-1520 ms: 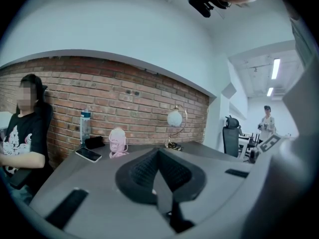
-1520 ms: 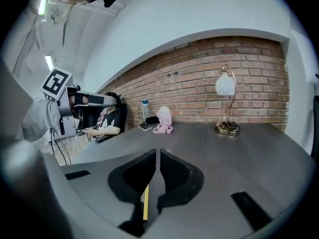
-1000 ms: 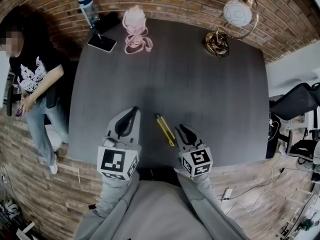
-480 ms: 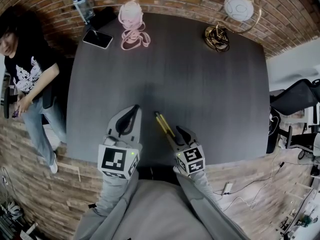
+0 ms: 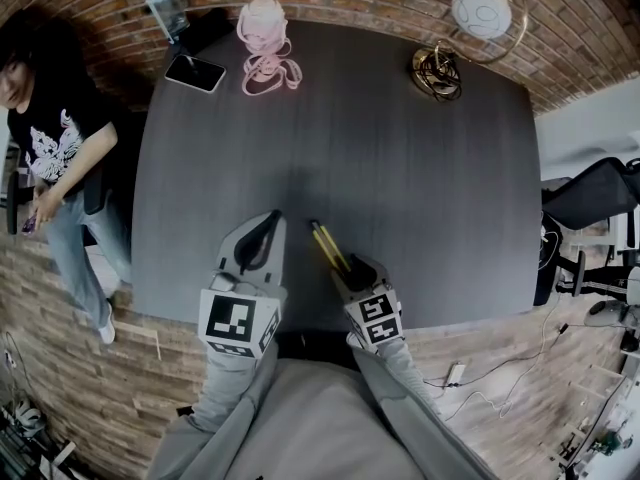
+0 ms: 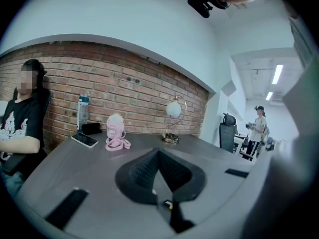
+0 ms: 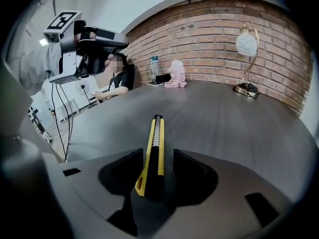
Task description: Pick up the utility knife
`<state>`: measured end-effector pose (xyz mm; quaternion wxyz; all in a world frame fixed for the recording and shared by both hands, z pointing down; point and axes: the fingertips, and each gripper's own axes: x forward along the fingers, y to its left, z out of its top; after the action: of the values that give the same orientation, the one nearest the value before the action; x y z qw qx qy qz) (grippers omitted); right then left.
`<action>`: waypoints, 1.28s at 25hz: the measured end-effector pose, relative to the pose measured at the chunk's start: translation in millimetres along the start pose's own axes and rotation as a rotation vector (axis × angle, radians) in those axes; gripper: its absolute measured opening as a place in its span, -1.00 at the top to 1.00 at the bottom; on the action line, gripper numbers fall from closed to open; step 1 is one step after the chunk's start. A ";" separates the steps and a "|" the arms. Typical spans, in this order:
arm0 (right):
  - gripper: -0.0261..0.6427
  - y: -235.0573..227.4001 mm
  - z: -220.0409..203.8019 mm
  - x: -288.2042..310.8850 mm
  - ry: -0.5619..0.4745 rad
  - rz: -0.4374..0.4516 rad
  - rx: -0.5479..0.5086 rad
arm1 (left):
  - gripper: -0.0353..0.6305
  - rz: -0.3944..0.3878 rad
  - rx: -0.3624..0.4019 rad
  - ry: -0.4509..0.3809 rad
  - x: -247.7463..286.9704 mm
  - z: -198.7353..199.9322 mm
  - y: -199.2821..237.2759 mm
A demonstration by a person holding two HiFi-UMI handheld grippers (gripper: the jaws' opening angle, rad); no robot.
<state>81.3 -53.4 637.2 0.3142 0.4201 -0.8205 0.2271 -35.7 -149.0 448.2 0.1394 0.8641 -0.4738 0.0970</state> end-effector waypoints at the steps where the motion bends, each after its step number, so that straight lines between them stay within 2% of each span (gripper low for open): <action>1: 0.38 0.6 -0.5 1.4 0.006 -0.001 -0.011 | 0.83 0.000 -0.001 0.002 0.0 -0.7 -0.2; 17: 0.39 1.5 -6.1 6.6 0.075 -0.019 -0.115 | 0.83 0.017 -0.005 -0.001 2.4 -0.7 0.7; 20: 0.50 0.1 -6.9 7.5 0.079 -0.018 -0.104 | 0.83 0.024 -0.008 -0.005 2.3 -0.2 1.3; 32: 0.54 -3.9 0.7 4.7 0.058 0.016 -0.047 | 0.83 0.037 -0.004 -0.013 -0.5 3.2 1.4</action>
<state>82.1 -58.5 640.5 0.3457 0.3993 -0.8196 0.2222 -37.0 -150.4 445.3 0.1362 0.8556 -0.4906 0.0931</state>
